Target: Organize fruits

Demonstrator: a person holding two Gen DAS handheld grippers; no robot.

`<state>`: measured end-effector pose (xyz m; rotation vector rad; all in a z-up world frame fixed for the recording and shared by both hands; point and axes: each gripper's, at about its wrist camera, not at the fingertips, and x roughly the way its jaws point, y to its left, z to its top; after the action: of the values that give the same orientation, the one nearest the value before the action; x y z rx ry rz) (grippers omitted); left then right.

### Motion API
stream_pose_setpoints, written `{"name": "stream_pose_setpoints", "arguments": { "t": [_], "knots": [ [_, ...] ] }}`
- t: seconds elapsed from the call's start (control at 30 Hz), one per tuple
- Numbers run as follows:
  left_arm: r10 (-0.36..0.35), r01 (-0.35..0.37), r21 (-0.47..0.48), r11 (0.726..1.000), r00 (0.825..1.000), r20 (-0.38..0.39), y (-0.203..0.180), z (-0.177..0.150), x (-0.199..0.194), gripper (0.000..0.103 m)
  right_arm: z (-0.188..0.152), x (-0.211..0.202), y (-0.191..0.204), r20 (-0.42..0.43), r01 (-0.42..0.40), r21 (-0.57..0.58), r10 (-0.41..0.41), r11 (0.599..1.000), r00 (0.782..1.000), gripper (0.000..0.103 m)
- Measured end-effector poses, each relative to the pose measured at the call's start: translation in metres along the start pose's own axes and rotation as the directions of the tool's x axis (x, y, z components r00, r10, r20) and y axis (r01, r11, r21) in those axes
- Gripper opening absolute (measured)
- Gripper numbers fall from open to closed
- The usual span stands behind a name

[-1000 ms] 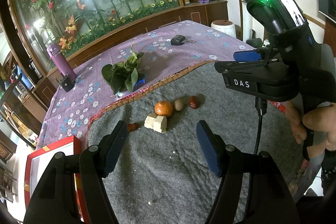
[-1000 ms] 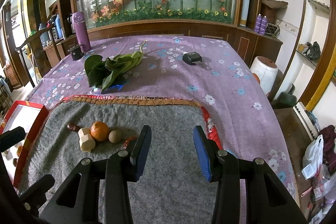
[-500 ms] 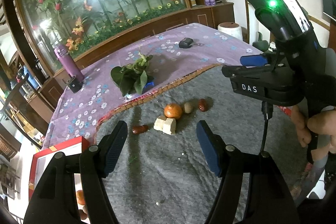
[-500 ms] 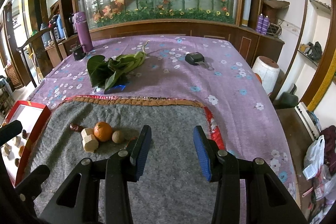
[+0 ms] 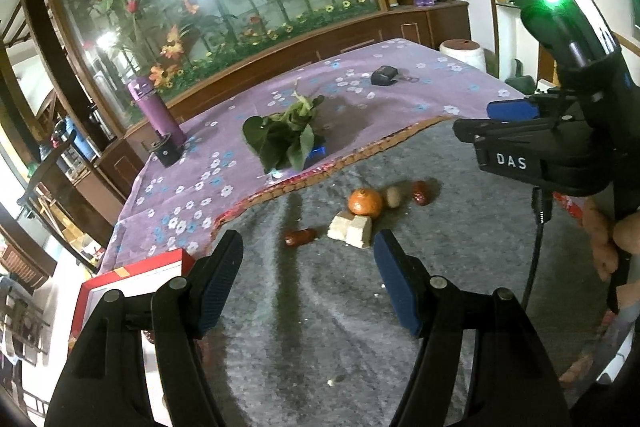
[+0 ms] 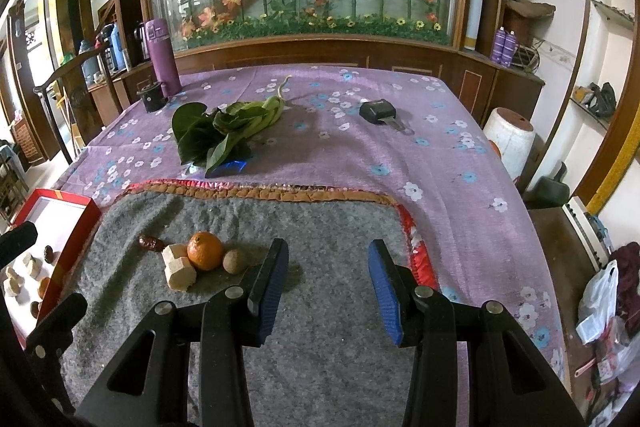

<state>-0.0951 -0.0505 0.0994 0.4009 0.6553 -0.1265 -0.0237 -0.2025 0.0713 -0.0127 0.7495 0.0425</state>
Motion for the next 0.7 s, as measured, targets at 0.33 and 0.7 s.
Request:
{"name": "stream_pose_setpoints", "arguments": {
  "t": [0.33,0.7],
  "knots": [
    [0.034,-0.034,-0.005,0.999,0.999,-0.005,0.005,-0.002,0.002,0.067,-0.001,0.001,0.003,-0.006,-0.008,0.005,0.008,1.0,1.0,0.044],
    [-0.027,0.021,-0.067,0.998,0.995,-0.095,0.021,-0.025,0.028,0.067,-0.02,0.031,-0.021,-0.071,-0.112,0.013,0.112,0.994,0.991,0.048]
  ]
}}
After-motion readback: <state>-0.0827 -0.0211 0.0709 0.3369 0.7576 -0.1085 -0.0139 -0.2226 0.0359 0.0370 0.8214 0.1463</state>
